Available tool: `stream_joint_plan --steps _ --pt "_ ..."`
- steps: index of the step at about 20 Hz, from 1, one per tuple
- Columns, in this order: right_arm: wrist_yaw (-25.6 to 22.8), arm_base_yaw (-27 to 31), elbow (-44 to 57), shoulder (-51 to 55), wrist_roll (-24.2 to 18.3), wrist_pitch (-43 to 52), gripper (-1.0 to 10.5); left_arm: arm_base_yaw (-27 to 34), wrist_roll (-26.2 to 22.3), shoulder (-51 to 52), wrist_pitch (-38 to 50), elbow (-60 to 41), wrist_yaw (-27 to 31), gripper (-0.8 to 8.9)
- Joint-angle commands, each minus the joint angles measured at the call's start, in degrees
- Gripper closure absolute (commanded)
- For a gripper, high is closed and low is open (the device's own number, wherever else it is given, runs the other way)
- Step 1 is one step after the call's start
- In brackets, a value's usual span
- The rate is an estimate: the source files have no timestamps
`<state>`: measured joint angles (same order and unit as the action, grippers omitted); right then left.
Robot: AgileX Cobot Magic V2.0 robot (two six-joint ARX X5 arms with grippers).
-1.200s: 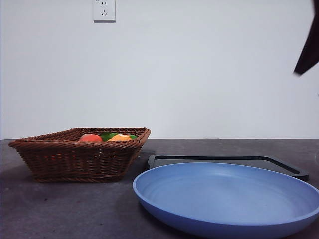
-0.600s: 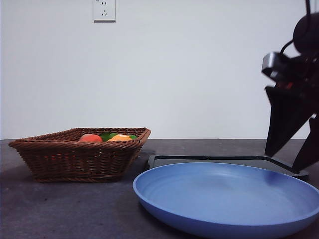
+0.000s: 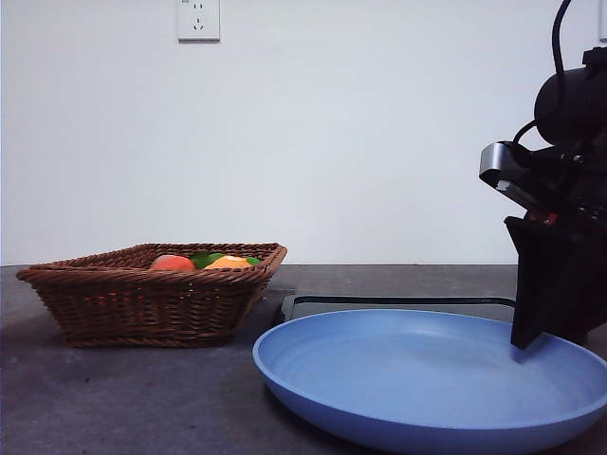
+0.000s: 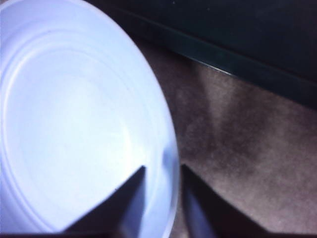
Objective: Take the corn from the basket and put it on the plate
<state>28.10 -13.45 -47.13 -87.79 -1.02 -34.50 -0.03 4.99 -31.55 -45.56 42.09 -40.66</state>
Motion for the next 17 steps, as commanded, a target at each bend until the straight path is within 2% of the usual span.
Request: stream_joint_plan --steps 1,3,6,9,14,17 --pt "-0.1 -0.2 -1.0 -1.0 0.3 0.2 9.3 0.0 0.2 -0.3 0.6 1.3 -0.2 4.11" --pt "-0.4 -0.2 -1.0 -1.2 0.3 0.2 9.4 0.0 0.2 -0.3 0.6 1.3 -0.2 4.11" --pt "-4.2 -0.2 -1.0 -1.4 0.6 0.0 9.4 0.0 0.3 -0.3 1.4 1.3 -0.2 4.11" --pt "-3.4 -0.2 -1.1 -0.7 0.8 -0.8 9.4 0.0 0.9 -0.8 3.7 1.3 -0.2 4.11" --pt "-2.6 0.7 -1.4 9.0 2.2 -6.4 9.4 -0.3 0.9 -5.1 6.1 1.4 0.6 4.11" --pt "-2.6 1.8 -1.4 16.8 2.5 -9.7 9.4 -2.3 1.6 -9.5 11.5 1.4 1.1 4.11"
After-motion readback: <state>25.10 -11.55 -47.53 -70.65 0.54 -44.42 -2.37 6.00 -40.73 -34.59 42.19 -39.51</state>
